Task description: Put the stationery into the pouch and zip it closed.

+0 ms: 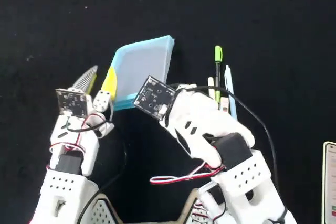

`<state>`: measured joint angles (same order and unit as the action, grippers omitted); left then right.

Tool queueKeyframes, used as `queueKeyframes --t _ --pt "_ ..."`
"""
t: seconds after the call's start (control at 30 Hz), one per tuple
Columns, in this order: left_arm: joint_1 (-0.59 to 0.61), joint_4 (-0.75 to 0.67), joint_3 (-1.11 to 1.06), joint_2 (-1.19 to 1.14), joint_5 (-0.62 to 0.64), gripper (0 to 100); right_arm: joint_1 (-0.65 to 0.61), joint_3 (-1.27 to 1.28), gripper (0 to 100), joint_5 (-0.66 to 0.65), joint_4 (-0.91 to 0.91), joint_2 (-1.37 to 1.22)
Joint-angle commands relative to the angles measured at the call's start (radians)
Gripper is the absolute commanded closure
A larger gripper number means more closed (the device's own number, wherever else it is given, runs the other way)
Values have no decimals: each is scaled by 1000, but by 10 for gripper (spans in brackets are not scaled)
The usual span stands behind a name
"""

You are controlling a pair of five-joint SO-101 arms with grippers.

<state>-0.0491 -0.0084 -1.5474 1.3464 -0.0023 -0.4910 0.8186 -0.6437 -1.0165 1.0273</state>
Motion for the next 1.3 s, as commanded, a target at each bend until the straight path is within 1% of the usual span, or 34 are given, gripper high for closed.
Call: queueKeyframes --t 0.0,0.1,0.23,0.3,0.4,0.47,0.57,0.63,0.7,0.8,0.87,1.0,1.07,1.13,1.27 --pt "10 -12 82 -5 -9 858 -20 -64 988 -8 31 33" --pt "-13 -8 64 -66 -11 856 -20 -81 988 -8 32 33" --pt "-41 -14 85 -241 -9 855 -20 -150 988 -6 34 31" --pt "-56 -9 119 -330 -6 859 -20 -170 988 -3 64 33" --pt "-91 -12 134 -428 -5 859 -20 -166 988 91 132 27" --pt "-114 -12 133 -450 -5 859 -20 -151 988 153 178 25" --pt "-133 -6 128 -442 -5 859 -29 -105 988 239 269 25" --pt "-134 -5 127 -428 -2 859 -69 -50 988 293 350 24" --pt "-133 -5 125 -417 44 859 -124 12 988 328 428 24" --pt "-136 -6 105 -399 152 858 -206 85 988 359 512 24" --pt "-136 -5 94 -385 186 856 -222 102 988 358 529 25" --pt "-125 -5 59 -351 184 858 -221 130 988 358 505 25" --pt "-108 2 42 -313 161 859 -221 171 988 358 505 30" --pt "-88 69 45 -256 100 859 -221 206 988 358 505 33" --pt "-71 295 58 -91 2 859 -227 251 988 358 505 33"
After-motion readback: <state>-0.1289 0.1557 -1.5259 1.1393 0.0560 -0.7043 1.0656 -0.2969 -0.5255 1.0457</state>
